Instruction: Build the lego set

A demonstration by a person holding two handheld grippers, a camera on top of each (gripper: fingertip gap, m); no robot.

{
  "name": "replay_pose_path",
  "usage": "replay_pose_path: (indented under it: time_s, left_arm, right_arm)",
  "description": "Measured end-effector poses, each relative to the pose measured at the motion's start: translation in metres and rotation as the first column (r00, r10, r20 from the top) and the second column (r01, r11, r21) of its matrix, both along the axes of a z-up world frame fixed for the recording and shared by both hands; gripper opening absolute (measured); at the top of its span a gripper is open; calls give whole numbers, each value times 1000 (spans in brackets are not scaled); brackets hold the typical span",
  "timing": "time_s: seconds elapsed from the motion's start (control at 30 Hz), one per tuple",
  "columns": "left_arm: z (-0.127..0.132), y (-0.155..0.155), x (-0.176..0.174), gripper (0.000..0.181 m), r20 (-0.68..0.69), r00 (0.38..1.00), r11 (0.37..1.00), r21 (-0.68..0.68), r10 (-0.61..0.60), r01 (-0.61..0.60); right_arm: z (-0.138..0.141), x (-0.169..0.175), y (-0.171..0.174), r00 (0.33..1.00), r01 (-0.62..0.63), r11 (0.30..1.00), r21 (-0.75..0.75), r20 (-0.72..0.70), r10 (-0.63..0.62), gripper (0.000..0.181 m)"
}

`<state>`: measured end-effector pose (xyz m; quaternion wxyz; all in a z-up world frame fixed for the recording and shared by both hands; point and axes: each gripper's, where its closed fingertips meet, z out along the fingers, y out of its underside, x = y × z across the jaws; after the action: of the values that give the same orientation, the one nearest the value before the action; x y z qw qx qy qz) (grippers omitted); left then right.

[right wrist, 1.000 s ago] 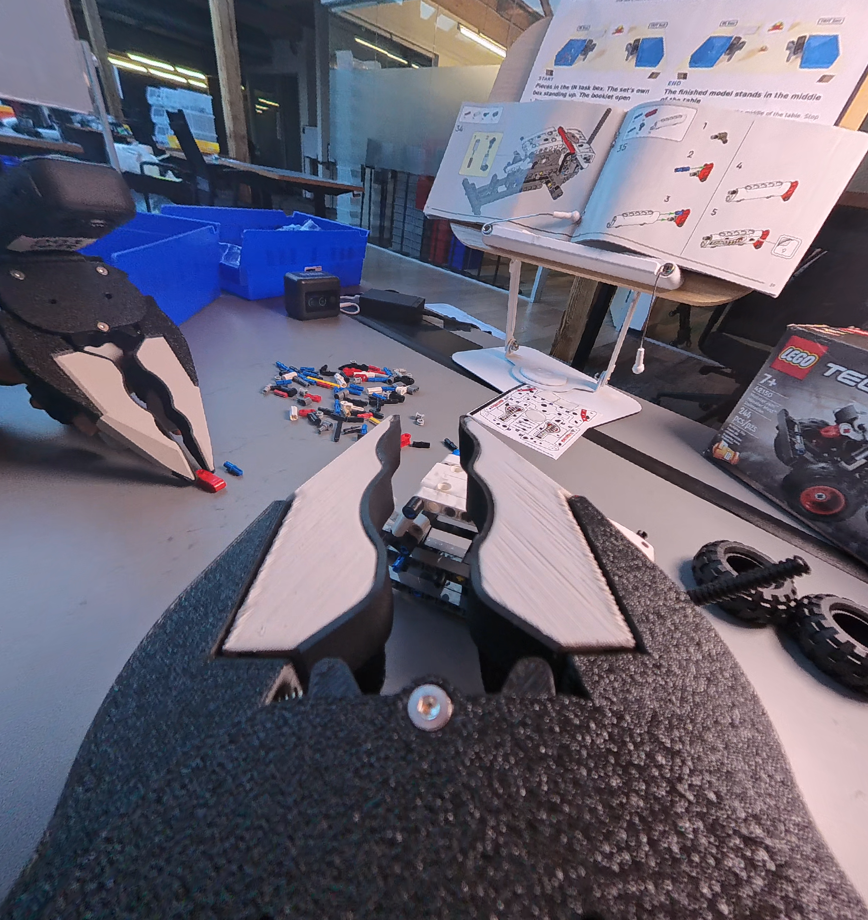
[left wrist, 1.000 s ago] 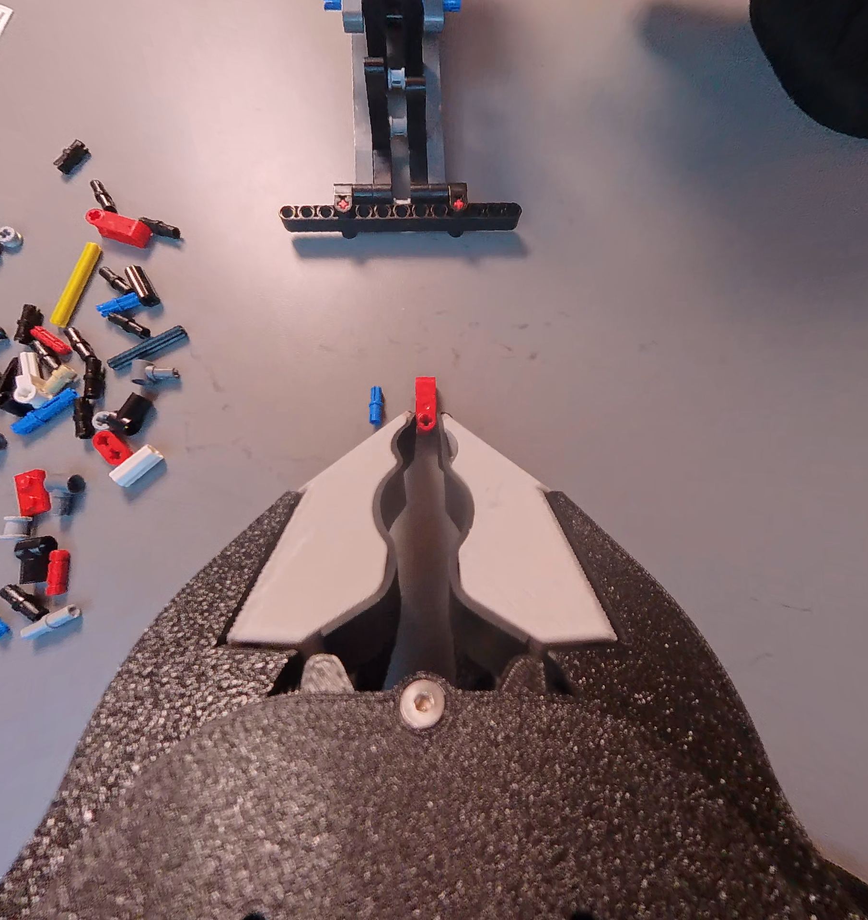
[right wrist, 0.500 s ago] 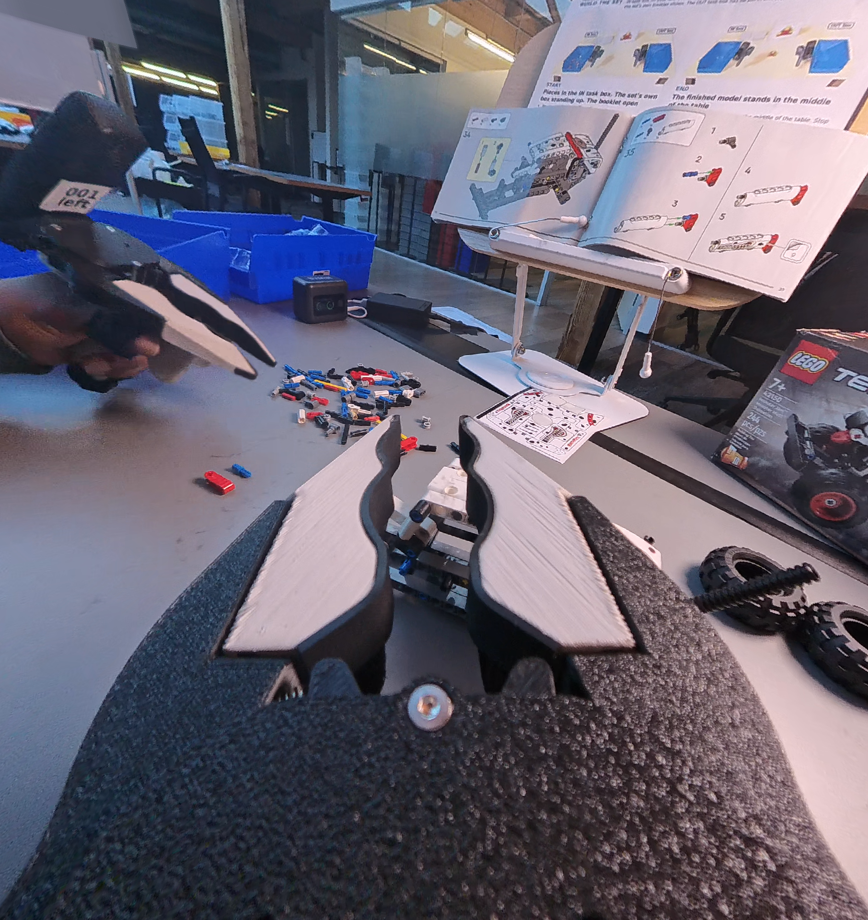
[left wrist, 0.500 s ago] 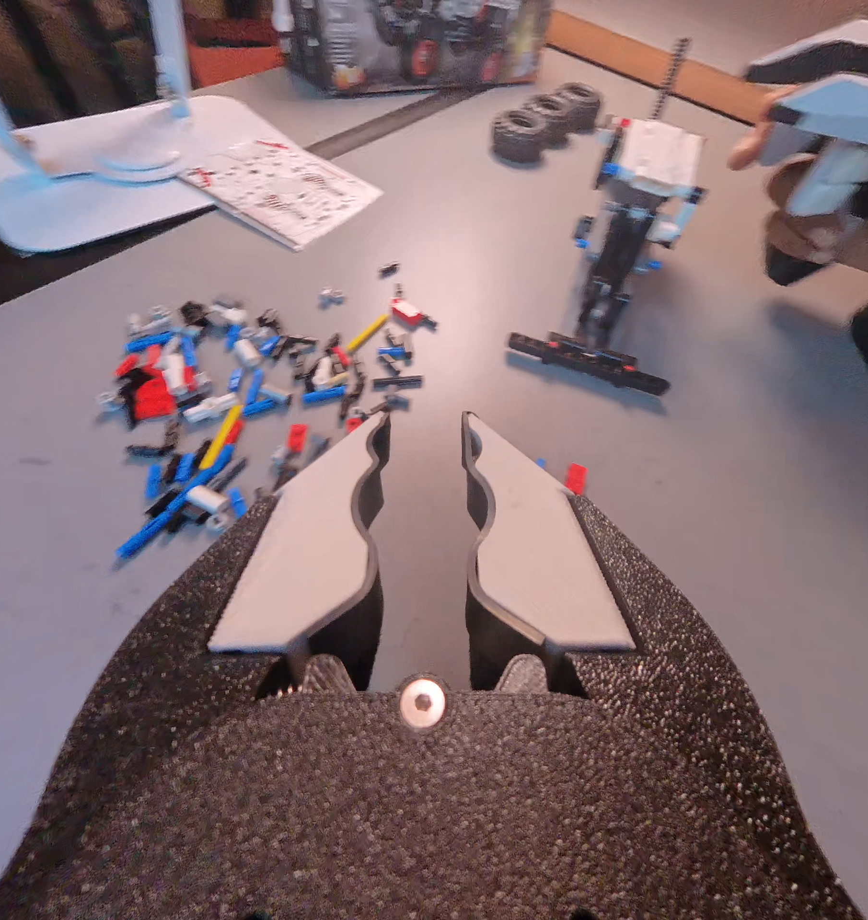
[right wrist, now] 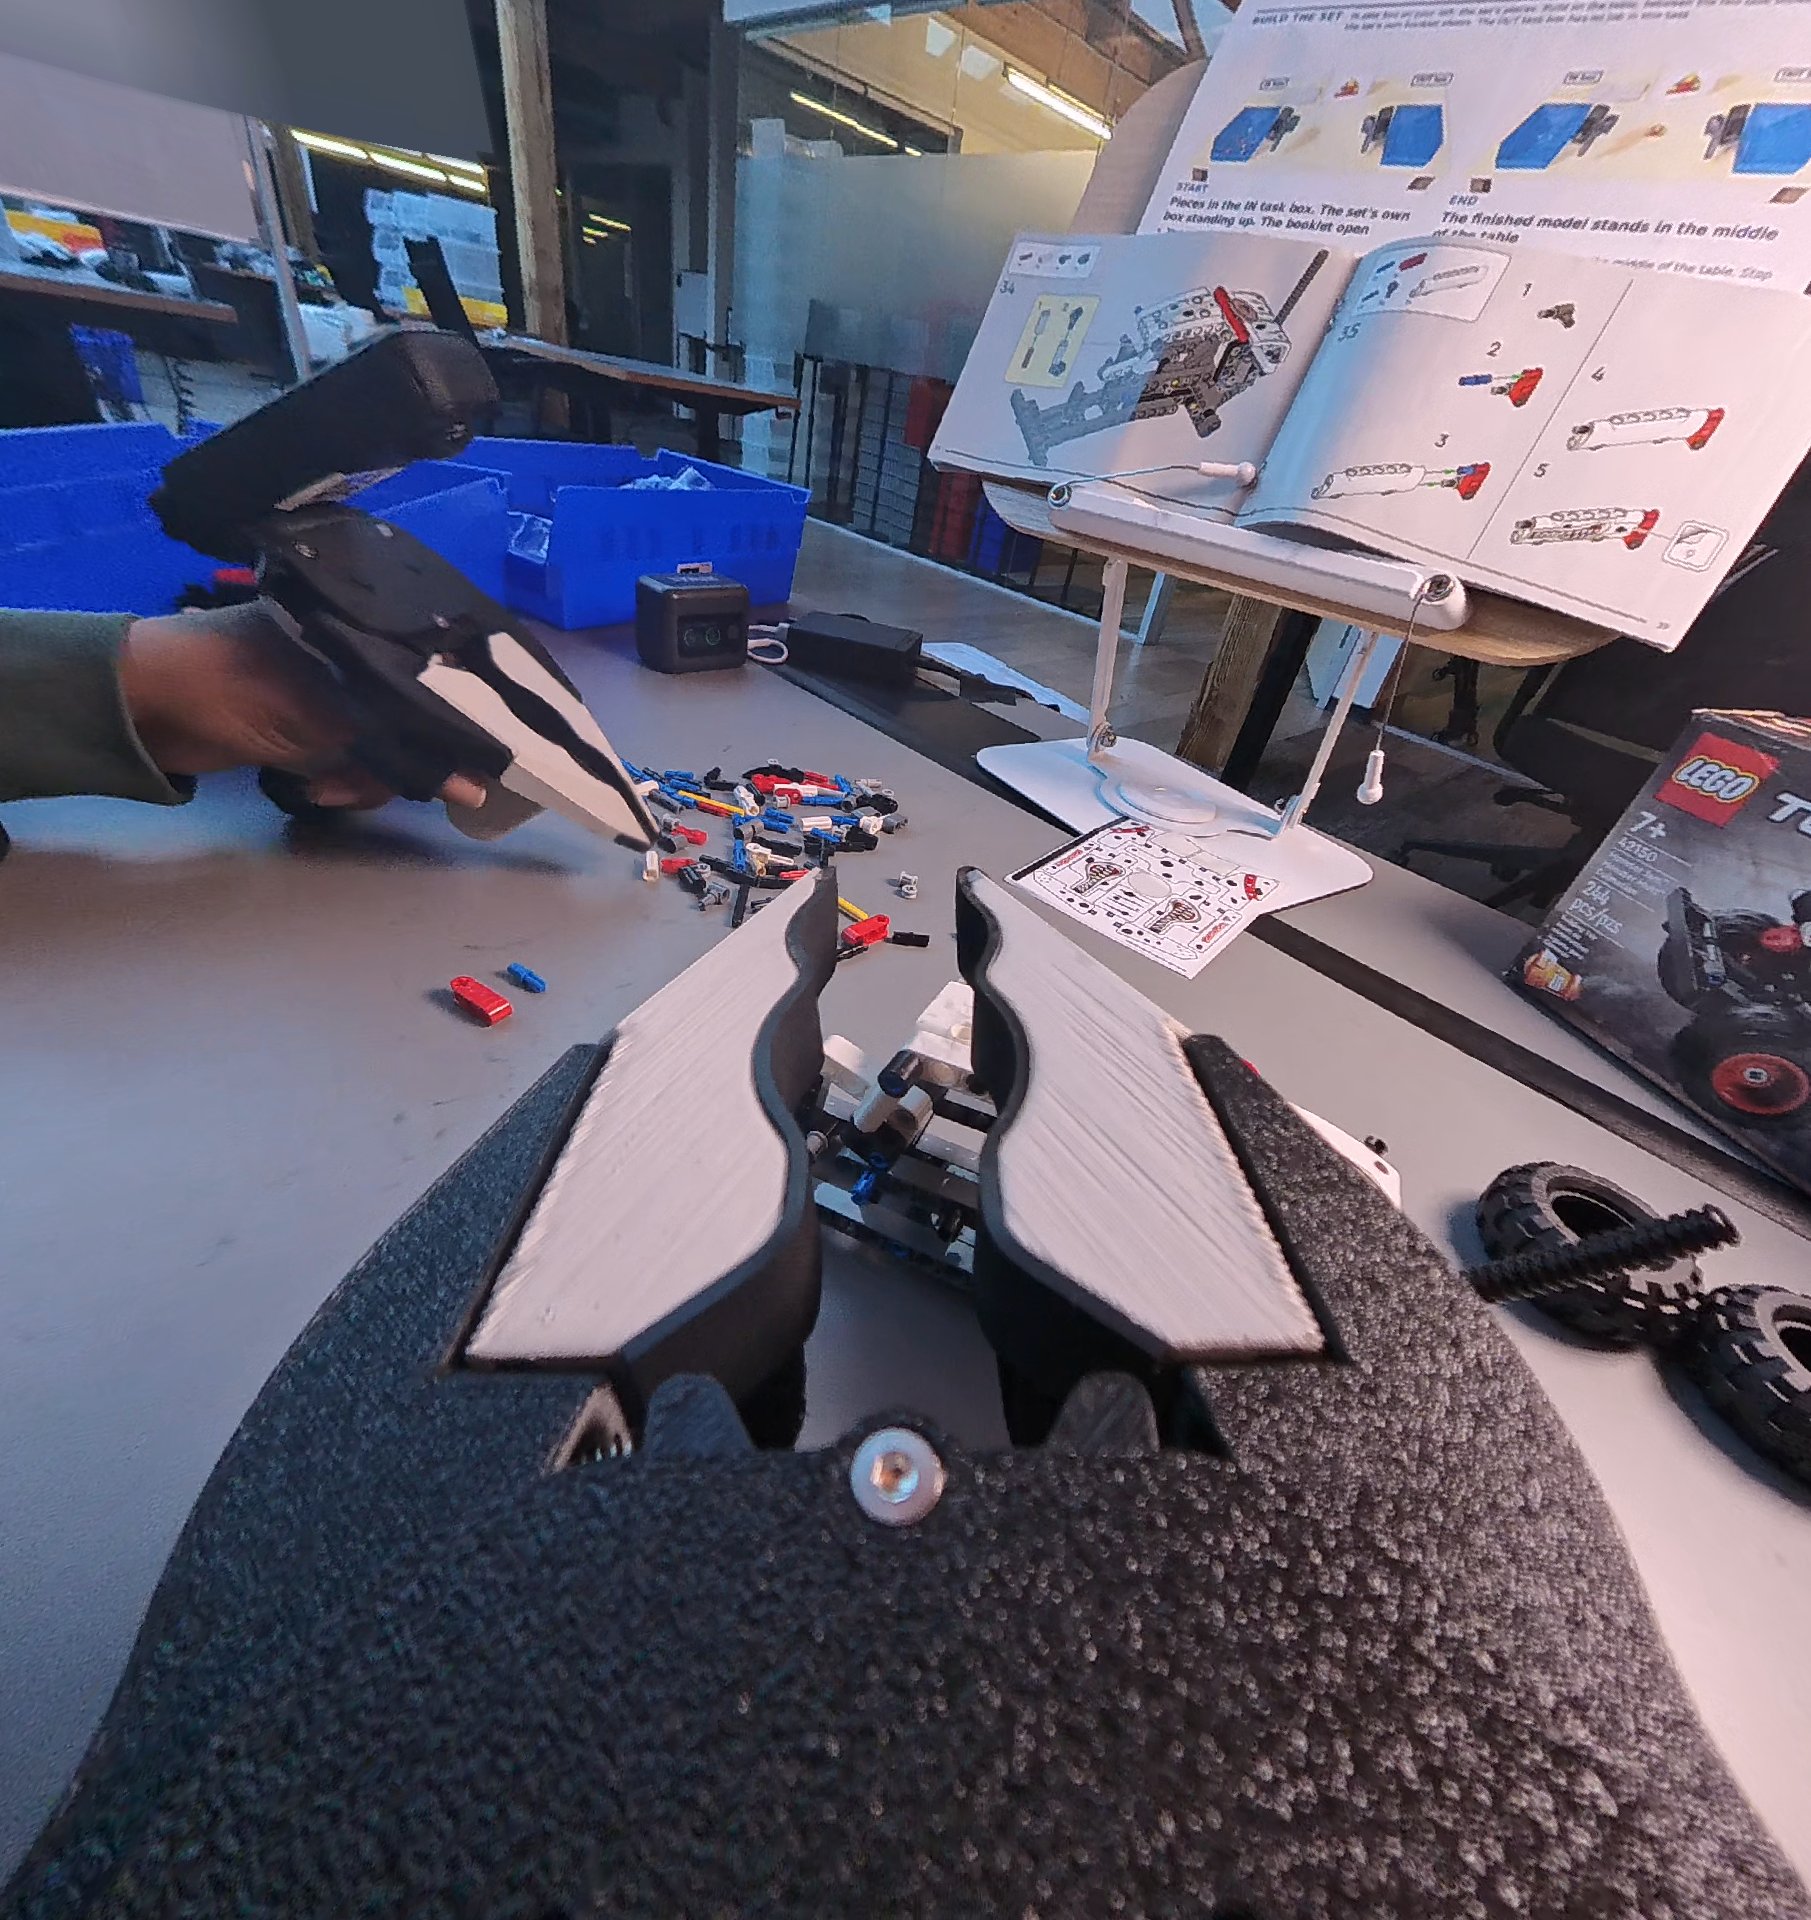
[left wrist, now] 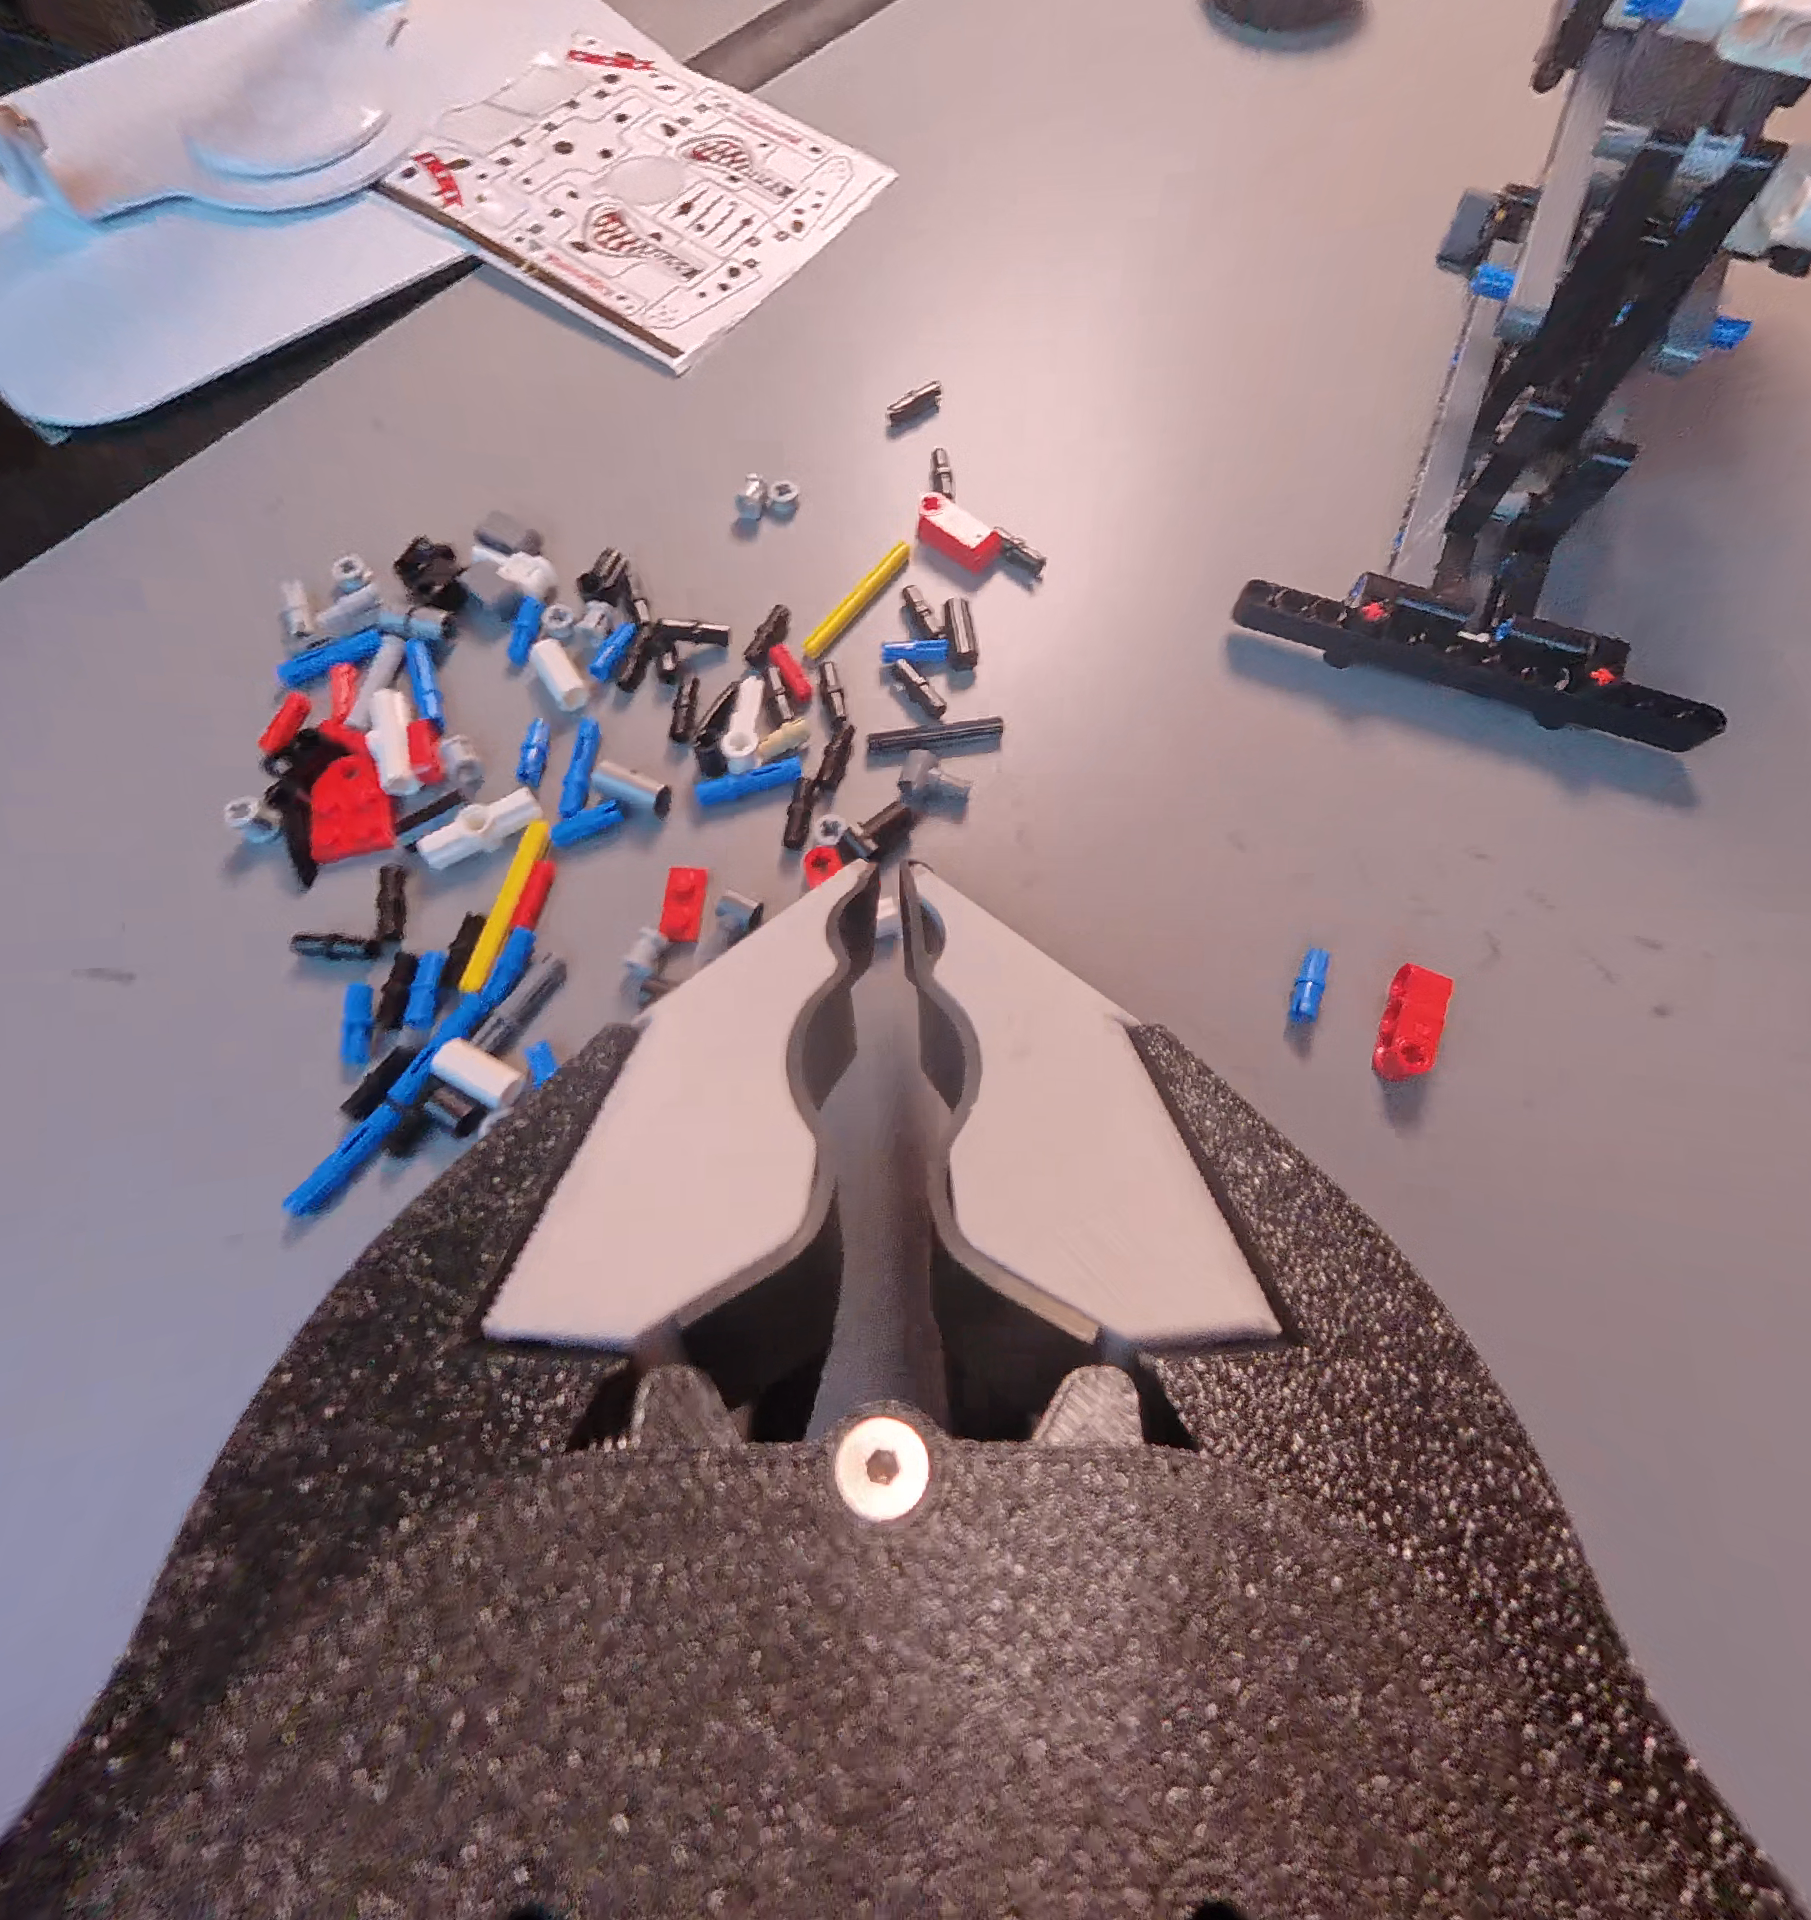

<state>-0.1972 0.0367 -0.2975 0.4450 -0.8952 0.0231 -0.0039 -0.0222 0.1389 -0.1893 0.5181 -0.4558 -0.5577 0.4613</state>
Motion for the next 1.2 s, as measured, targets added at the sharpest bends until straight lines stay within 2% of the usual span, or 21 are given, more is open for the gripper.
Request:
replay_pose_path:
  time_s: [0.1, 0.17, 0.4, 0.57, 0.8, 1.0, 1.13, 1.2]
  left_arm:
    - [-4, 12, 12, 7, -20, 998, 998, -22, -57, 57]
    - [-8, 17, 7, 8, -57, 997, 998, -42, -47, 45]
    - [0, 1, -61, 8, -159, 966, 977, -41, 201, -210]
    - [-4, -6, -69, 5, -110, 971, 974, -66, 210, -218]
    - [-9, -14, -80, 6, -128, 955, 956, -93, 267, -280]
    - [-17, -18, -74, 15, -109, 972, 965, -142, 209, -223]
    - [-19, -19, -60, 7, -50, 989, 976, -162, 138, -144]
    - [-18, -21, -60, 3, -49, 988, 977, -153, 145, -151]
  right_arm:
    - [-1, 0, 0, 1000, -1, 1000, 2, 4, 1, 22]
    - [-1, 0, 0, 1000, 0, 1000, 4, 5, 0, 22]
    - [1, 1, 0, 1000, -5, 1000, 4, -1, 5, 22]
    - [0, 0, -1, 1000, -13, 1000, 4, 6, 13, 22]
    - [1, 2, 2, 1000, -9, 1000, 0, 2, 9, 22]
    - [-1, 2, 2, 1000, -13, 1000, 2, 9, 13, 22]
    - [-1, 2, 3, 1000, -11, 1000, 4, 10, 11, 22]
    - [-1, 2, 4, 1000, -9, 1000, 1, 9, 9, 22]
